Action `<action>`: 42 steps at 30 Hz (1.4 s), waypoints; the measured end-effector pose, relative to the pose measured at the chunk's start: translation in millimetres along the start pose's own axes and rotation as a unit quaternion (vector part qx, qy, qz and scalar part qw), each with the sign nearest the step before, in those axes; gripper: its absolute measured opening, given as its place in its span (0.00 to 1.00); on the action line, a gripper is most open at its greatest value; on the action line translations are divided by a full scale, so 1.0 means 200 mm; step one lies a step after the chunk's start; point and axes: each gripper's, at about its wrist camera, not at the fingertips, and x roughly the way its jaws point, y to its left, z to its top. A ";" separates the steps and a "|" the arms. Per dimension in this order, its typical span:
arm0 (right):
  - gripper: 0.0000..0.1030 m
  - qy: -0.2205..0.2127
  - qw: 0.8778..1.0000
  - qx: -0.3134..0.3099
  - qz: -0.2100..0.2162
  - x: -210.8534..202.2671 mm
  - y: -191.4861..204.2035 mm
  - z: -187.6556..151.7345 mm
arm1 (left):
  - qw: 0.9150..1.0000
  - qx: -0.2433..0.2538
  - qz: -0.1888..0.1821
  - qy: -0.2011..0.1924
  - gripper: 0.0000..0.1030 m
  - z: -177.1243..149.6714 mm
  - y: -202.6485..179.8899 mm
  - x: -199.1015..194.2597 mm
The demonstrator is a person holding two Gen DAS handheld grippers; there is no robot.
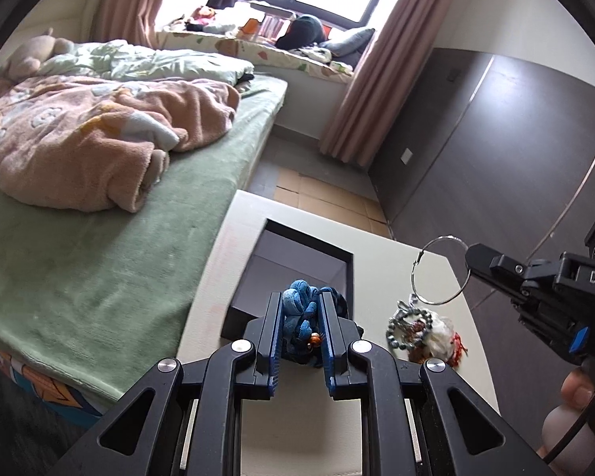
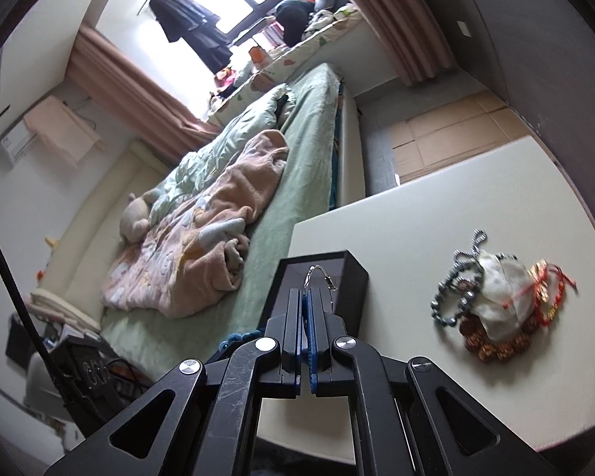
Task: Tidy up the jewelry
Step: 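Carry the blue braided bracelet into the black box and release it, then grasp the grey-green bead bracelet with the left gripper while the right grasps the red string bracelet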
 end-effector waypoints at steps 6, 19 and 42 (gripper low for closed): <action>0.04 0.014 1.000 -0.020 0.016 0.12 0.10 0.05 | 0.999 -0.035 0.016 -0.007 0.17 0.04 0.12 0.01; 0.07 0.103 0.994 0.032 0.014 0.46 -0.01 -0.02 | 0.999 -0.049 0.015 -0.011 0.17 0.12 0.12 0.10; 0.67 0.008 0.992 0.122 -0.042 -0.18 -0.48 0.00 | 1.000 0.022 -0.007 0.019 0.71 0.08 -0.20 0.09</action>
